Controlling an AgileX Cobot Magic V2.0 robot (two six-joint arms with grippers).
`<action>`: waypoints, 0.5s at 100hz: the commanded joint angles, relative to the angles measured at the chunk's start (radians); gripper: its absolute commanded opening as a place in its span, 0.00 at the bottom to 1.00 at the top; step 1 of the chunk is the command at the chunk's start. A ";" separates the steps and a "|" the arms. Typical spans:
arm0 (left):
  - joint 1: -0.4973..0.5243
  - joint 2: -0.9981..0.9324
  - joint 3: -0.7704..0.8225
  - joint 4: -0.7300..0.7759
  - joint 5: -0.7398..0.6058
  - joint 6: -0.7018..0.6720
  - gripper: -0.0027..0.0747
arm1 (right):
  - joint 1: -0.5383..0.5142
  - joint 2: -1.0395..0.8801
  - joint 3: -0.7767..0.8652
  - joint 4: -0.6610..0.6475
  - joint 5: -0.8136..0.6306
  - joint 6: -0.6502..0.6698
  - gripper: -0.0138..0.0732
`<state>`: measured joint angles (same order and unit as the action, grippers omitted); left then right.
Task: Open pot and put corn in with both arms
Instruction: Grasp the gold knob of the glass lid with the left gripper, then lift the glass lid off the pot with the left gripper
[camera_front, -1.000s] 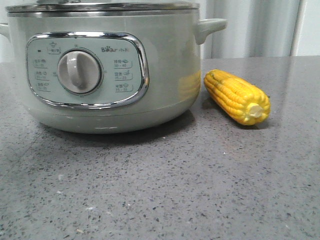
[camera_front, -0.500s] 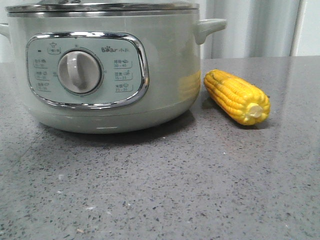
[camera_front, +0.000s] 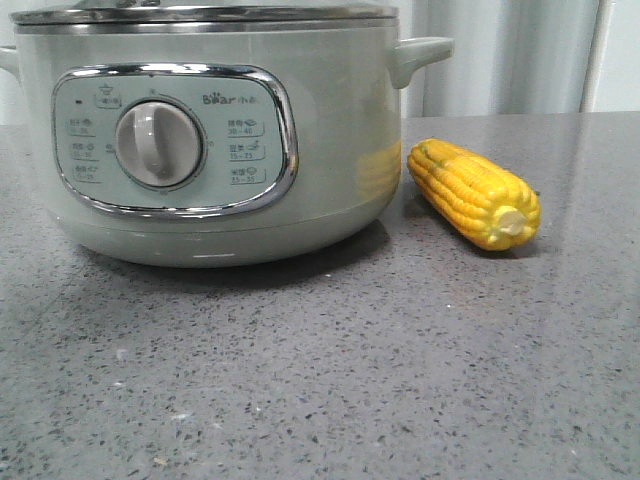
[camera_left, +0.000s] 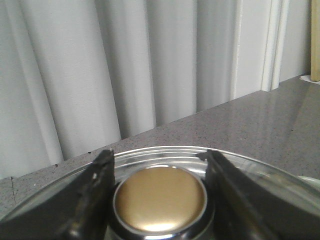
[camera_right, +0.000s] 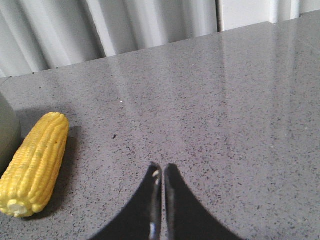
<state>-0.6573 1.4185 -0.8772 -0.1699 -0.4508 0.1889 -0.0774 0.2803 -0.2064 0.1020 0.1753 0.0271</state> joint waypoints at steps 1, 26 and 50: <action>-0.005 -0.067 -0.031 -0.004 -0.120 0.031 0.01 | -0.007 0.016 -0.036 0.003 -0.081 -0.001 0.07; -0.005 -0.137 -0.031 -0.127 -0.130 0.192 0.01 | -0.007 0.016 -0.036 0.003 -0.081 -0.001 0.07; -0.005 -0.212 -0.031 -0.146 -0.127 0.229 0.01 | -0.007 0.016 -0.036 0.003 -0.081 -0.001 0.07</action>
<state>-0.6592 1.2720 -0.8710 -0.3069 -0.4375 0.3836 -0.0774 0.2803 -0.2064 0.1020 0.1753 0.0271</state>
